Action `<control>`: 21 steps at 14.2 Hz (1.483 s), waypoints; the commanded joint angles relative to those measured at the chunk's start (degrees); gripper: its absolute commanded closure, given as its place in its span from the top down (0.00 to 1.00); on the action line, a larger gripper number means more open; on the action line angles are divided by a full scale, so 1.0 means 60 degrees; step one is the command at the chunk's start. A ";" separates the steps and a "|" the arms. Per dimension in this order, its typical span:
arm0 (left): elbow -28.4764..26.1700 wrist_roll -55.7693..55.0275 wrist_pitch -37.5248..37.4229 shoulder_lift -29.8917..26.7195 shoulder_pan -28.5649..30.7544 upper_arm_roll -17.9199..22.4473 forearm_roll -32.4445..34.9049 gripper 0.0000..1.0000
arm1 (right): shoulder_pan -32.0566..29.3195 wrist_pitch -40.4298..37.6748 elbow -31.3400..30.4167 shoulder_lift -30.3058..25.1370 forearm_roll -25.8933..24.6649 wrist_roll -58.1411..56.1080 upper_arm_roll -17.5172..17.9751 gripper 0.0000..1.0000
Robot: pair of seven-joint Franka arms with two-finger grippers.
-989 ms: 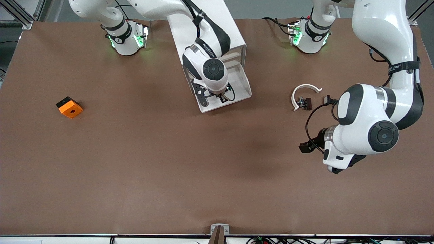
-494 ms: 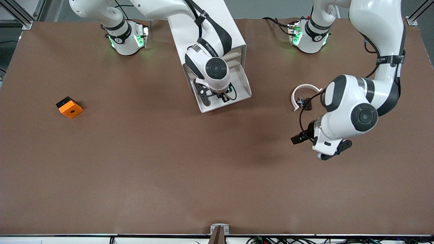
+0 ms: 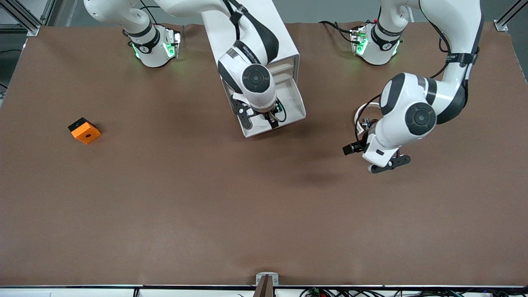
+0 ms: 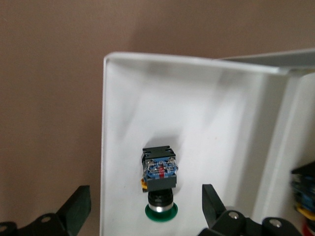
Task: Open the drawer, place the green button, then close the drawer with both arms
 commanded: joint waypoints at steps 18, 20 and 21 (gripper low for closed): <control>-0.2139 -0.2851 0.3956 0.0902 -0.1196 -0.2138 0.0301 1.00 | -0.5290 -0.4636 0.0008 -0.4632 -0.1623 -1.2002 -0.0017 1.00; -0.2125 -0.3013 0.3957 0.1005 -0.1357 -0.2138 0.0301 1.00 | -0.6125 -0.4606 -0.0155 -0.4736 -0.1623 -1.3703 -0.0017 1.00; -0.2125 -0.3173 0.3957 0.1078 -0.1489 -0.2138 0.0301 1.00 | -0.6579 -0.4591 -0.0155 -0.4721 -0.1638 -1.4538 -0.0017 1.00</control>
